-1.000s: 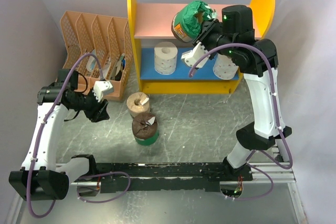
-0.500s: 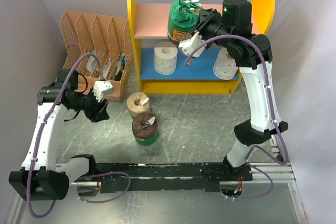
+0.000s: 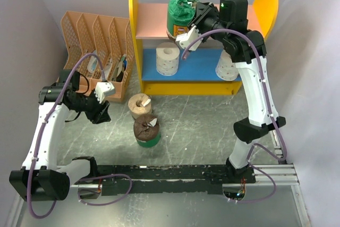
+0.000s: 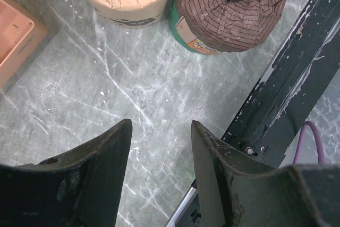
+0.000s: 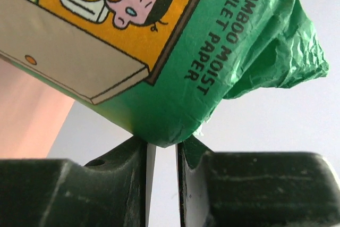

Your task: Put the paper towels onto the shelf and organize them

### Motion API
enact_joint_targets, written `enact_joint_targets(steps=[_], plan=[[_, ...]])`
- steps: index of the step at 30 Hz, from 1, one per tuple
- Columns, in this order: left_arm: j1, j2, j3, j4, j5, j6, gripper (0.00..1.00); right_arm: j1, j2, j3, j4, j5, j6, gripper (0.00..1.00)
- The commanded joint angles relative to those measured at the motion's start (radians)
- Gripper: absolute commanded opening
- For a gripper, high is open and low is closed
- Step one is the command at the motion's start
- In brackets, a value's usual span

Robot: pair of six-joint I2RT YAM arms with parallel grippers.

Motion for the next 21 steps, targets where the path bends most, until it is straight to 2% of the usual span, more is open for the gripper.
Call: enact_joint_targets(steps=[1, 7, 16, 17, 18, 19, 21], plan=[[0.005, 0.015, 0.035, -0.022, 0.021, 0.032, 0.6, -0.01, 0.045, 0.029, 0.079, -0.046, -0.415, 0.22], [0.005, 0.012, 0.019, -0.01, 0.017, 0.028, 0.6, -0.027, 0.072, 0.013, 0.162, -0.09, -0.372, 0.34], [0.005, 0.019, 0.024, -0.003, 0.018, 0.021, 0.6, -0.061, 0.122, 0.022, 0.295, -0.204, -0.278, 0.41], [0.004, 0.02, 0.025, -0.003, 0.02, 0.019, 0.6, -0.06, 0.121, 0.007, 0.325, -0.226, -0.248, 0.47], [0.005, 0.02, 0.026, -0.002, 0.023, 0.017, 0.6, -0.06, 0.118, -0.004, 0.351, -0.247, -0.212, 0.62], [0.004, 0.021, 0.028, -0.001, 0.025, 0.015, 0.6, -0.06, 0.115, -0.01, 0.373, -0.266, -0.179, 0.71], [0.005, 0.022, 0.031, -0.003, 0.03, 0.012, 0.6, -0.058, 0.114, -0.017, 0.393, -0.289, -0.145, 0.77]])
